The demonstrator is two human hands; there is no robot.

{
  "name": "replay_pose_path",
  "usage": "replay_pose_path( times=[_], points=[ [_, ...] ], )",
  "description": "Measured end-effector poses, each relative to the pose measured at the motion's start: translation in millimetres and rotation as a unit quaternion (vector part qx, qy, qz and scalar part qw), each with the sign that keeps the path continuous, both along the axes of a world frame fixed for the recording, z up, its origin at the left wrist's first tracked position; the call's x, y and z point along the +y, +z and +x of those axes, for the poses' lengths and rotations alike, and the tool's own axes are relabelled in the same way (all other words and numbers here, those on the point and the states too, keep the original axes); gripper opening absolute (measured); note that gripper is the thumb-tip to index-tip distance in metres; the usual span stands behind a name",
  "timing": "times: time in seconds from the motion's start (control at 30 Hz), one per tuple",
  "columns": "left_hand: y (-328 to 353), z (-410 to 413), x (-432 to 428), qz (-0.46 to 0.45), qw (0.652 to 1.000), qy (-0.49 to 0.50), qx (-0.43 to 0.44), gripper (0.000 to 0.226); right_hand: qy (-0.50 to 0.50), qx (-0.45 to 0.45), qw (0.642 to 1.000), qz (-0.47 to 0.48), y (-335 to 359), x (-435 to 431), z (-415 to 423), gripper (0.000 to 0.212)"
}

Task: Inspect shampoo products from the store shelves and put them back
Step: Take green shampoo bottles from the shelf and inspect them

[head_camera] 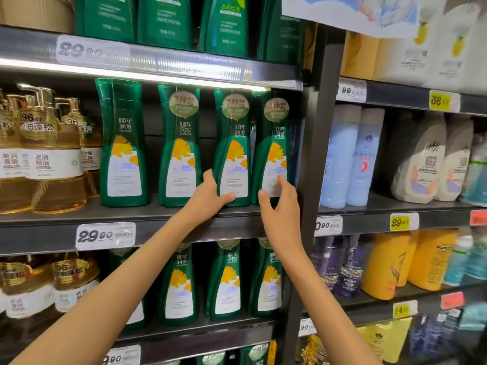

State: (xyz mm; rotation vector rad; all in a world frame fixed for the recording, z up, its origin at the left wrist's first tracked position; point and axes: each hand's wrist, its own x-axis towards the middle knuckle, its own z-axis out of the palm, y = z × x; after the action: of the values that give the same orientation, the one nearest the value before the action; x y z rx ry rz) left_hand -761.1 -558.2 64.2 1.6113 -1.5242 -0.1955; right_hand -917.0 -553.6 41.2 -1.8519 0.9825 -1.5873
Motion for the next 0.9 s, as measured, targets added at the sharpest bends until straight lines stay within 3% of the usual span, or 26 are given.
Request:
replay_pose_path(
  times=[0.17, 0.5, 0.9],
  points=[
    [-2.0, 3.4, 10.5, -0.004, 0.999, 0.032, -0.012, 0.065, -0.045, -0.014, 0.999, -0.013, 7.1, -9.6, 12.6, 0.059],
    [-18.5, 2.2, 56.4, -0.115, 0.988, 0.023, 0.1, 0.036, -0.166, -0.01, 0.985, -0.034, 28.3, -37.9, 28.6, 0.066],
    [-29.0, 13.7, 75.6, -0.169, 0.975, 0.015, 0.143, 0.032, -0.203, -0.013, 0.979, -0.027, 19.5, -48.3, 28.9, 0.093]
  ],
)
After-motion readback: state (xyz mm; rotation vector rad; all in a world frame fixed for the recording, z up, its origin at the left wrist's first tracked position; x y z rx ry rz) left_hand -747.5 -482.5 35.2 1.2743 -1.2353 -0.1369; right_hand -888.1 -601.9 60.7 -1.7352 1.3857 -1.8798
